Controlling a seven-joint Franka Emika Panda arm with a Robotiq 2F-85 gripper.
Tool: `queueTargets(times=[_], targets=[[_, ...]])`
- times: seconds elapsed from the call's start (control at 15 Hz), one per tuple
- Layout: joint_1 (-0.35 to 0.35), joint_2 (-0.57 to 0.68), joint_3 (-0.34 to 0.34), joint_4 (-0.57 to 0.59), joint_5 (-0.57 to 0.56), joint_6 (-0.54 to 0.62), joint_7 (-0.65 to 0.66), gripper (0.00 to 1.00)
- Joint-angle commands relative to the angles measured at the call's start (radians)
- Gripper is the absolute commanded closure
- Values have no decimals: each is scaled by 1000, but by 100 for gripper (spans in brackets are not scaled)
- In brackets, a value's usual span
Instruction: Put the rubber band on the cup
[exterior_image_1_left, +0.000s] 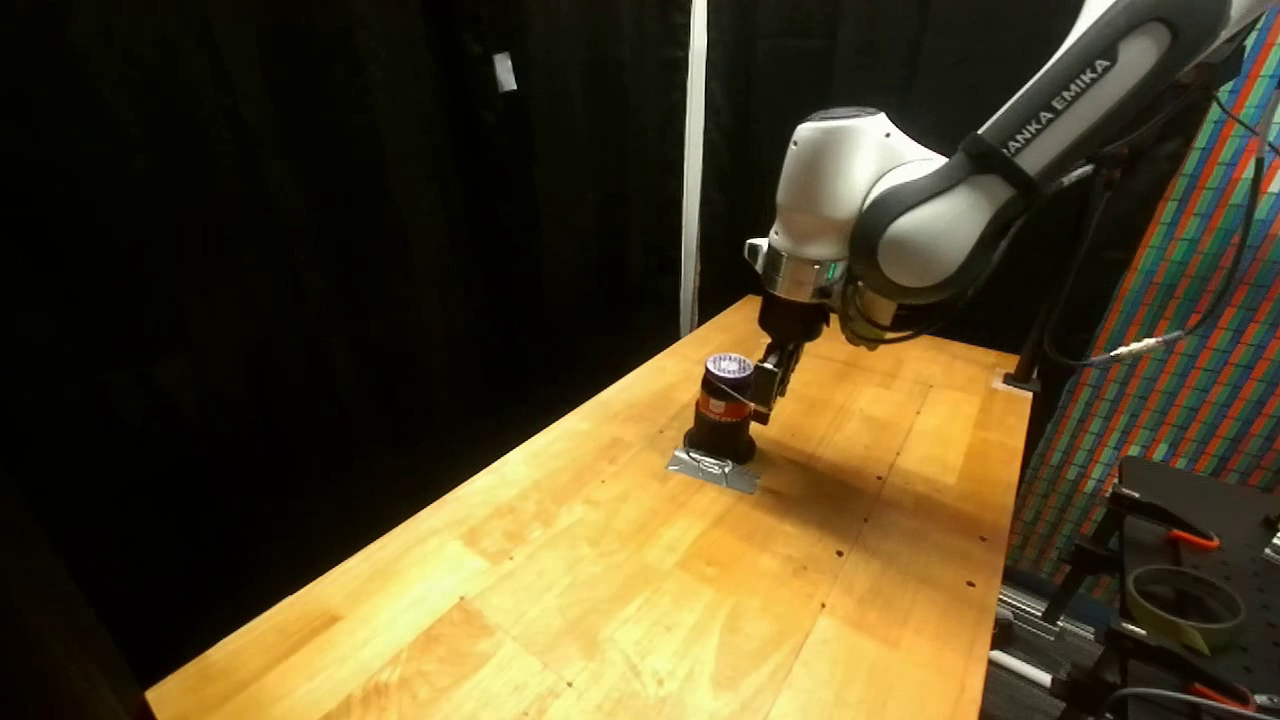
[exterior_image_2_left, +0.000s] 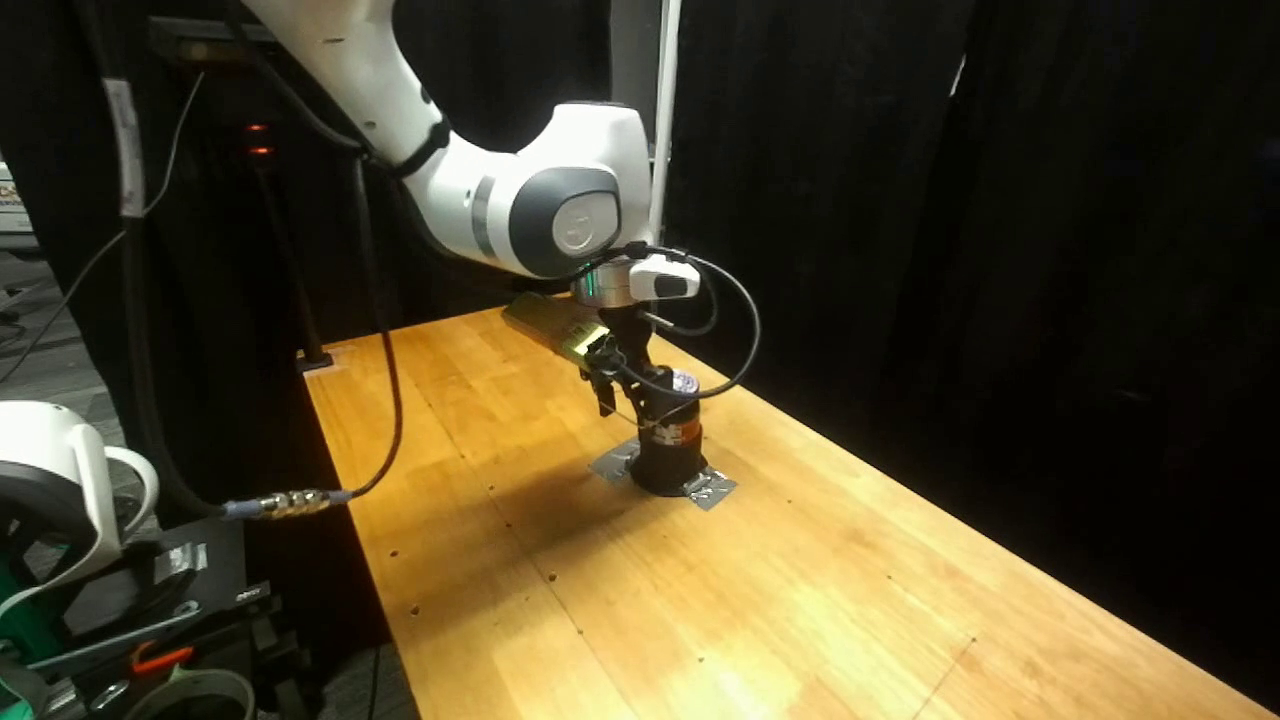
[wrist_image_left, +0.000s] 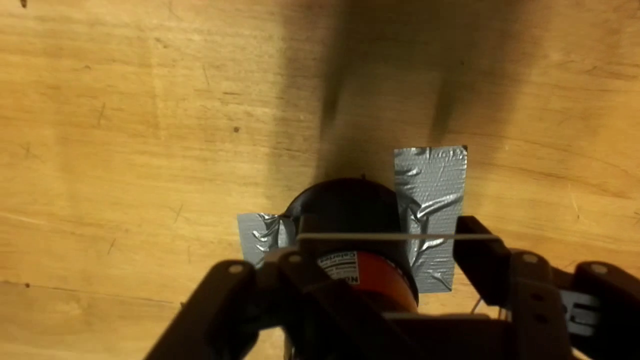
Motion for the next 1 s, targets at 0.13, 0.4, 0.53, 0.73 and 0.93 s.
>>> queueTargets(times=[0.13,0.4,0.53,0.73,0.93], targets=[[142,-168,-195,-361,-345,455,259,71],[343,-189,-540,-411,-701,659,483,88],[467,-170,-702,-380,-740,717,499,88],[697,-75,-944,-372,-631,846,416,85],[931,66,-1131,-463,-435,1043,337,87]])
